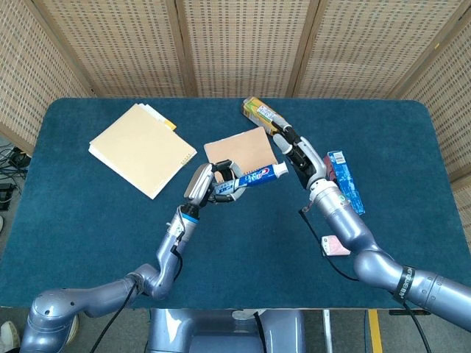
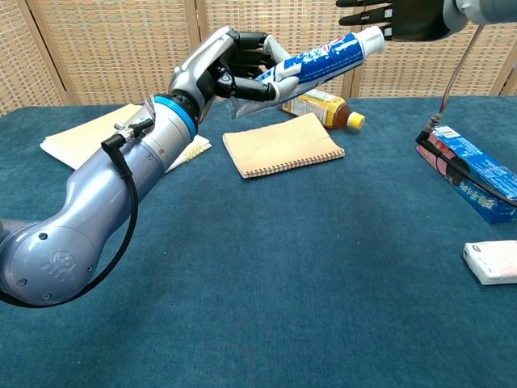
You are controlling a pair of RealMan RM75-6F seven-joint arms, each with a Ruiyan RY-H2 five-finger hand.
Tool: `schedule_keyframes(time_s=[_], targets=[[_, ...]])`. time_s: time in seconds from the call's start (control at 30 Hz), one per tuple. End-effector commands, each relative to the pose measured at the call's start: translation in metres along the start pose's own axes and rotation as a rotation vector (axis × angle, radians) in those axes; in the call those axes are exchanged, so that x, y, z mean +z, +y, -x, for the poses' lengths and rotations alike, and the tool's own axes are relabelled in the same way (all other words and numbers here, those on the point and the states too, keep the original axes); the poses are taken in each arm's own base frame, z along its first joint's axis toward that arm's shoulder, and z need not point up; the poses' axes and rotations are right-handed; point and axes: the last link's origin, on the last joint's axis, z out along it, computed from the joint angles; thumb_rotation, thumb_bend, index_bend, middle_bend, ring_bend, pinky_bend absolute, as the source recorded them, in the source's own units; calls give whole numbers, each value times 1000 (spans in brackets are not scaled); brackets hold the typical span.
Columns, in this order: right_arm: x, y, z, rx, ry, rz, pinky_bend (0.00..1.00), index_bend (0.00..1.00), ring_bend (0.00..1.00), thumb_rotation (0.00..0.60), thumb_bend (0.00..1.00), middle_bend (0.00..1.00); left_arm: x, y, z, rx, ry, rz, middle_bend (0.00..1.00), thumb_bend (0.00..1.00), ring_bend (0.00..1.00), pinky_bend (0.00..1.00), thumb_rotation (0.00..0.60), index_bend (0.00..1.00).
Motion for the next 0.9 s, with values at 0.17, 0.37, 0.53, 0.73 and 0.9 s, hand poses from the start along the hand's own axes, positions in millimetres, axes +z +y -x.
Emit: schedule_keyframes(time_s=[0.17,0.37,0.53,0.73,0.9], targets=[[-4,-5,-25,-254,70,-45,0,0,0,145,0,0,-9,-12,-16,144,-66,21,603,680,594,579,600,735],[-22,-4,-64,-623,147,-45,0,0,0,142,0,0,-32,-43,-50,442,-211,5,603,678,595,579,600,735],[-43,5,-97,-884,197,-22,0,0,0,139,0,0,-51,-65,-69,575,-289,-37,551,595,565,537,600,660],[-69,20,-124,-1042,228,11,0,0,0,172,0,0,-65,-76,-84,620,-378,-125,28,30,85,201,600,90],[-96,30,-140,-1085,249,20,0,0,0,271,0,0,-75,-67,-108,636,-341,-153,0,0,0,23,600,0]])
